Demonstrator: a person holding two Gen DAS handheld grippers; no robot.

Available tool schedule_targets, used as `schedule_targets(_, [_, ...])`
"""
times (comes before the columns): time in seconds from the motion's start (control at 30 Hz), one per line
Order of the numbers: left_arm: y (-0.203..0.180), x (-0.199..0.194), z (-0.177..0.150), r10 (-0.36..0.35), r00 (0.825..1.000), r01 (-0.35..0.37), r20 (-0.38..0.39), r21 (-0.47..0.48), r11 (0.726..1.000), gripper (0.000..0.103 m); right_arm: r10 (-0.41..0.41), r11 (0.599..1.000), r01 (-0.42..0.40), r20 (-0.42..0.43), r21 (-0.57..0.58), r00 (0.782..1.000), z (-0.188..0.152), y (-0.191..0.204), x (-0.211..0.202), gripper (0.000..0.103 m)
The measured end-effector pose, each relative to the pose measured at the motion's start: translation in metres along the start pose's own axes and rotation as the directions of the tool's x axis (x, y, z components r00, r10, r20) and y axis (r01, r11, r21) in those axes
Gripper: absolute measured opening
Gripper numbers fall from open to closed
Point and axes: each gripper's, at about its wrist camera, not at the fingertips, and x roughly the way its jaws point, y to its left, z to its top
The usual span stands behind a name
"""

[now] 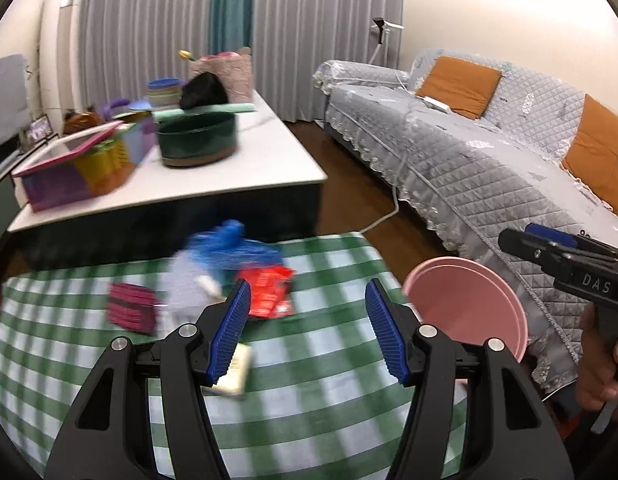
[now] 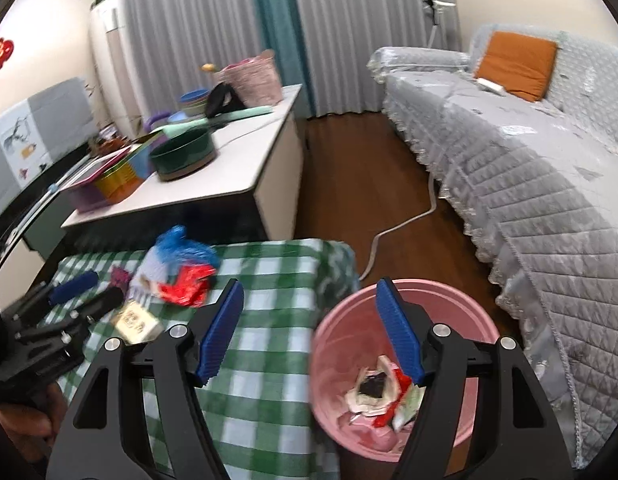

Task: Collect trash
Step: 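Move both open grippers back over the table trash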

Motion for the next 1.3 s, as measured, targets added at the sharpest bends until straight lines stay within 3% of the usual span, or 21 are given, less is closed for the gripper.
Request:
schedule_targets(0.07, [0.019,-0.009,0.002,0.009,1.0,-0.009,0.01,-0.004,1.0,0.058,0.004,1.0,-0.004,0.013,-0.012,1.0,0.0,0.011,0.0,0.068])
schedule_targets(0.2, [0.061,-0.02,0.006,0.061,0.998,-0.06,0.02,-0.031,0.998,0.045,0.048,0.999,-0.048,0.014,-0.023,0.999,0.0,0.029,0.004,0.064])
schedule_targets(0.4, [0.108,-0.017,-0.023,0.092,0.996,-0.09,0.004,-0.149,0.985,0.041,0.058,0.997,-0.058,-0.001,-0.046,0.998,-0.008,0.051,0.016,0.036])
schedule_targets(0.6, [0.112,0.014,-0.053,0.094,0.994,-0.102,-0.054,-0.173,0.98,0.042,0.053,0.996,-0.055,-0.026,-0.071,0.998,-0.017,0.055,0.026,0.035])
schedule_targets(0.67, [0.108,0.02,-0.058,0.096,0.993,-0.104,-0.062,-0.15,0.983,0.047,0.054,0.996,-0.057,-0.033,-0.072,0.998,-0.019,0.055,0.03,0.035])
schedule_targets(0.73, [0.103,0.028,-0.061,0.083,0.994,-0.092,-0.073,-0.132,0.987,0.061,0.053,0.995,-0.056,-0.041,-0.078,0.998,-0.021,0.055,0.034,0.035])
schedule_targets(0.9, [0.081,0.05,-0.067,0.074,0.991,-0.082,-0.115,-0.065,0.994,0.081,0.055,0.995,-0.06,-0.061,-0.082,0.997,-0.025,0.052,0.047,0.035])
schedule_targets(1.03, [0.066,0.064,-0.072,0.09,0.986,-0.092,-0.142,-0.009,0.996,0.084,0.063,0.994,-0.069,-0.074,-0.079,0.995,-0.026,0.052,0.056,0.035])
schedule_targets(1.3, [0.066,0.08,-0.073,0.14,0.973,-0.14,-0.185,0.016,0.99,0.084,0.084,0.991,-0.094,-0.096,-0.1,0.992,-0.026,0.068,0.073,0.035])
